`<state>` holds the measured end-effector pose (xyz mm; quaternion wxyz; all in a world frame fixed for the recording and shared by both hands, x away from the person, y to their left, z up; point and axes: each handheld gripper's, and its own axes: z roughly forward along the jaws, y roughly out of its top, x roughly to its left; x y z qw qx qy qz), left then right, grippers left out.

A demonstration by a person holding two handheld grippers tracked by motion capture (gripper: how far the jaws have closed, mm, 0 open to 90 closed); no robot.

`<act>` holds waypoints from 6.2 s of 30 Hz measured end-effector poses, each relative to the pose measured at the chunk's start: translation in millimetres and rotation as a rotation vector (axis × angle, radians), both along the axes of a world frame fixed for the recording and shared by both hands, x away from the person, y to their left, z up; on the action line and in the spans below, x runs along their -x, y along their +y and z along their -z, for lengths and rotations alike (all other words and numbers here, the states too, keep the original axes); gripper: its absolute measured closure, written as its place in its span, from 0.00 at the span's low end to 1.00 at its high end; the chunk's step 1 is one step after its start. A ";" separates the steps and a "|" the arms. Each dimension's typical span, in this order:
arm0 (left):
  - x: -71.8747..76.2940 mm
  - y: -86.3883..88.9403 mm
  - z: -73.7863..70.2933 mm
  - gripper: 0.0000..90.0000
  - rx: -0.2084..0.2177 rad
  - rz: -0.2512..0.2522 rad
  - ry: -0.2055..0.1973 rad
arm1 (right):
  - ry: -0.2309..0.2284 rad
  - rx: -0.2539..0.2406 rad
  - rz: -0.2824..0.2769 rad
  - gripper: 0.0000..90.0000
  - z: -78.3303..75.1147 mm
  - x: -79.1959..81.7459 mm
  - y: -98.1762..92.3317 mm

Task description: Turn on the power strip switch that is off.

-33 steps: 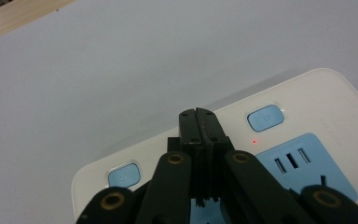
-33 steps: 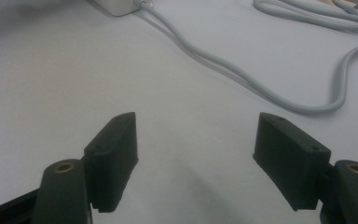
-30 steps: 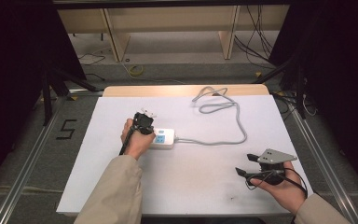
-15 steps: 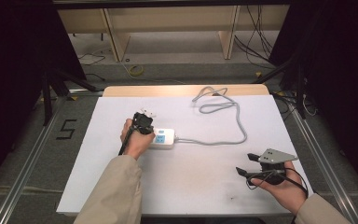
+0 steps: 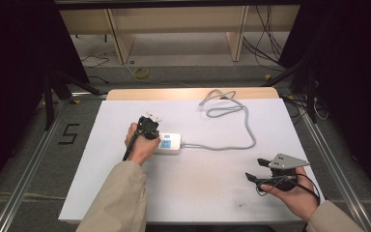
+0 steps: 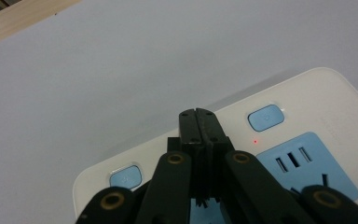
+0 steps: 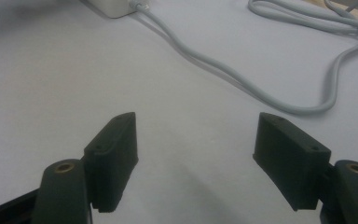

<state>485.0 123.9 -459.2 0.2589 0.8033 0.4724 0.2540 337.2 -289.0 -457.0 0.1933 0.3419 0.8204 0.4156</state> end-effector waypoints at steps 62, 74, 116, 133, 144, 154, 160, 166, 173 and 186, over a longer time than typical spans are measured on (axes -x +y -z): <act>8.1 5.5 -10.5 0.91 -0.006 -0.008 -0.088 | -0.009 -0.001 0.009 0.34 -1.7 0.5 -2.2; 13.5 9.4 -15.4 0.72 0.023 -0.011 -0.088 | -0.008 -0.001 0.008 0.34 -1.5 0.5 -2.5; 45.3 10.1 -21.4 0.39 0.109 0.047 -0.099 | -0.006 -0.003 0.007 0.33 -0.7 -0.8 -3.1; 59.8 15.5 -22.9 0.36 0.121 0.074 -0.106 | -0.002 -0.002 0.009 0.33 -0.5 -1.1 -3.9; 66.6 18.4 -22.3 0.35 0.111 0.088 -0.108 | -0.004 -0.001 0.007 0.33 -0.3 -1.6 -3.9; 71.7 21.8 -20.7 0.34 0.107 0.097 -0.109 | -0.003 -0.002 0.007 0.33 -0.1 -1.8 -3.9; 74.9 23.4 -21.6 0.33 0.102 0.103 -0.115 | -0.002 -0.002 0.009 0.33 0.0 -1.8 -3.9; 77.6 24.2 -19.5 0.33 0.101 0.110 -0.112 | -0.001 -0.002 0.009 0.33 0.0 -1.9 -3.8; 81.7 26.9 -19.8 0.32 0.107 0.117 -0.115 | 0.000 -0.002 0.008 0.33 0.1 -1.9 -3.9; 91.1 34.1 -17.7 0.27 0.109 0.116 -0.116 | 0.002 -0.001 0.007 0.33 0.4 -2.2 -3.9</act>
